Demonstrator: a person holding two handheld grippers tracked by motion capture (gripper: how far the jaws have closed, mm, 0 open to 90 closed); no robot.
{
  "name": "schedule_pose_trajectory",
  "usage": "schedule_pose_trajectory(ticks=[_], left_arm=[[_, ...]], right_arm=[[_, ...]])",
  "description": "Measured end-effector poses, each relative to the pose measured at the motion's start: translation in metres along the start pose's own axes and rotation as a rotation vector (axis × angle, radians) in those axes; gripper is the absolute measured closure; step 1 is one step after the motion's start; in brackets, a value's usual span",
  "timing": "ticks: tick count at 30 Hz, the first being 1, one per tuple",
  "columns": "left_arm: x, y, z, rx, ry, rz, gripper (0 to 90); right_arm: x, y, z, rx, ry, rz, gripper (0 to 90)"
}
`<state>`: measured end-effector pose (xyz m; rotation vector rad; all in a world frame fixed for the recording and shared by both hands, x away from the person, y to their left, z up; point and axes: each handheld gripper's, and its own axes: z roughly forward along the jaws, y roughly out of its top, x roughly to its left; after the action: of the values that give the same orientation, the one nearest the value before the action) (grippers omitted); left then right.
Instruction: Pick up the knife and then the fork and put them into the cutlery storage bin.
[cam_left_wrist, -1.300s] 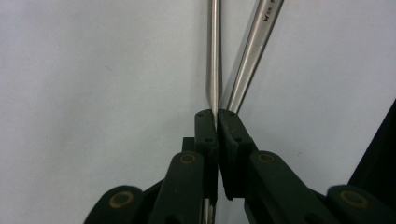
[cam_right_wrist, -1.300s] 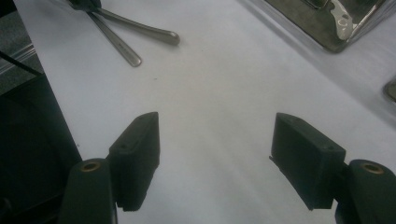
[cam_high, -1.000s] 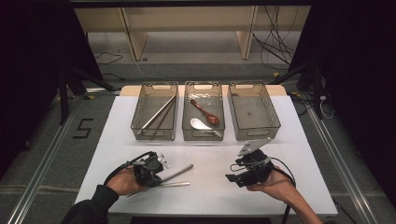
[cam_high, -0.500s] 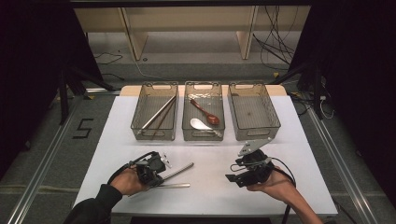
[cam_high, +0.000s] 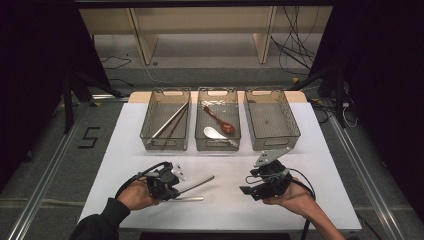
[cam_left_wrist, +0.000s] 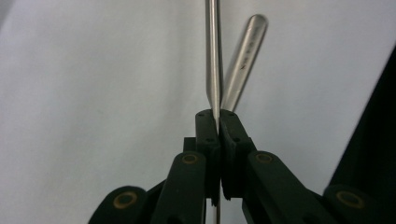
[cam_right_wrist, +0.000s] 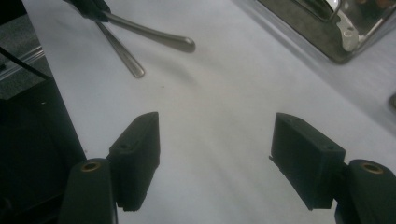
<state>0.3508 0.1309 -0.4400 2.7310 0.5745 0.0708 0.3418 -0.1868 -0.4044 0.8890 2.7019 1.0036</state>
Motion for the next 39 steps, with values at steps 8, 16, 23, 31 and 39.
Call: schedule_pose_trajectory(ticks=[8,16,23,31,39], left_arm=[[-0.021,0.014,-0.004,-0.016,-0.038,0.084,87.3],[-0.035,0.024,-0.005,-0.012,-0.059,0.154,87.3],[-0.045,0.031,-0.007,-0.01,-0.083,0.205,87.3],[-0.051,0.034,-0.008,-0.008,-0.092,0.233,87.2],[-0.056,0.035,-0.01,-0.012,-0.099,0.26,87.2]], right_arm=[[0.017,0.015,0.007,-0.023,0.037,-0.092,33.2],[0.037,0.022,0.022,0.017,0.067,-0.202,33.2],[0.051,0.024,0.036,0.072,0.096,-0.303,36.9],[0.061,0.024,0.049,0.145,0.13,-0.353,45.0],[0.066,0.023,0.053,0.171,0.134,-0.416,56.6]])
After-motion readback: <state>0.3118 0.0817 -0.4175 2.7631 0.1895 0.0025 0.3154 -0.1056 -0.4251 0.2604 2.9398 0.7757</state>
